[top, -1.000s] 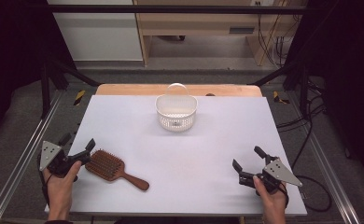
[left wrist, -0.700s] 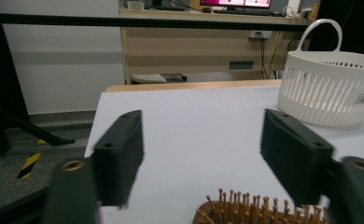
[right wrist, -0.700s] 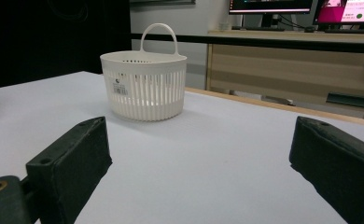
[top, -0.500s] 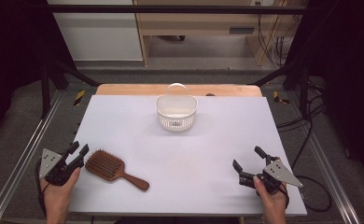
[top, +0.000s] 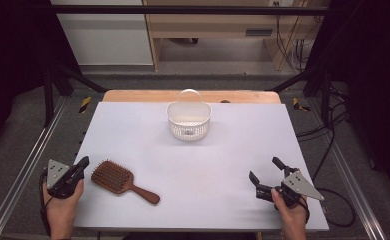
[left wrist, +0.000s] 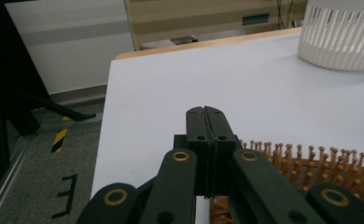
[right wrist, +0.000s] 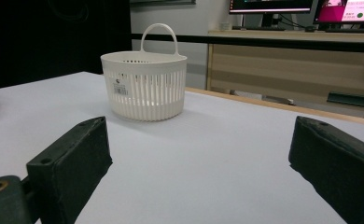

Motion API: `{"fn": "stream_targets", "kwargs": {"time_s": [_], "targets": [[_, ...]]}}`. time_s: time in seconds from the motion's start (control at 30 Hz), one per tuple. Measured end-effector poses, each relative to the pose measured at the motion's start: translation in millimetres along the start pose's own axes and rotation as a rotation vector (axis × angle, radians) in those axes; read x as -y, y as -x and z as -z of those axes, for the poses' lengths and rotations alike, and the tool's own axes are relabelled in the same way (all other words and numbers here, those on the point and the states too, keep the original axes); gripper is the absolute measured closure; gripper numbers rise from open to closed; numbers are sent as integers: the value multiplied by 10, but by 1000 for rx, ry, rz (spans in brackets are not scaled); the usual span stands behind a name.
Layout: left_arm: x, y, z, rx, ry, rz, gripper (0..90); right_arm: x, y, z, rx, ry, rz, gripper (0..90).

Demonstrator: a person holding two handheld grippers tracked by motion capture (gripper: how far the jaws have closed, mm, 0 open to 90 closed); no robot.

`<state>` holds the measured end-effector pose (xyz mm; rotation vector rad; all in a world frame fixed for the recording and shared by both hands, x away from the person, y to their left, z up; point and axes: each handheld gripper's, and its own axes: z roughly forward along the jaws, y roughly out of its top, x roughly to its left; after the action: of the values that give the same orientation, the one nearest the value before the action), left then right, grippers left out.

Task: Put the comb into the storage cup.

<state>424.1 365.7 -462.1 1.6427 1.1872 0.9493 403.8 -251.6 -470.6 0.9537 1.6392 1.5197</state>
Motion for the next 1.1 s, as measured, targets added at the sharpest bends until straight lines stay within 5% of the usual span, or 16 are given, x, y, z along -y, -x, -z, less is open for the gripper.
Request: {"fn": "stream_targets", "kwargs": {"time_s": [0.13, 0.2, 0.3, 0.77, 1.1], "targets": [[39, -43, -36, 0, -62, 13, 896, 2, -13, -6, -4, -7, 8, 54], [88, -46, -96, 15, -145, -6, 895, 3, -18, -8, -6, -9, 10, 54], [110, -33, -136, 20, -190, -25, 895, 5, -12, -4, -5, -8, 6, 53], [58, -77, -105, 28, -228, 36, 896, 4, -14, -6, -11, -7, 3, 52], [71, -30, -218, 21, -307, -39, 897, 7, -16, -9, -14, -8, 1, 51]]}}
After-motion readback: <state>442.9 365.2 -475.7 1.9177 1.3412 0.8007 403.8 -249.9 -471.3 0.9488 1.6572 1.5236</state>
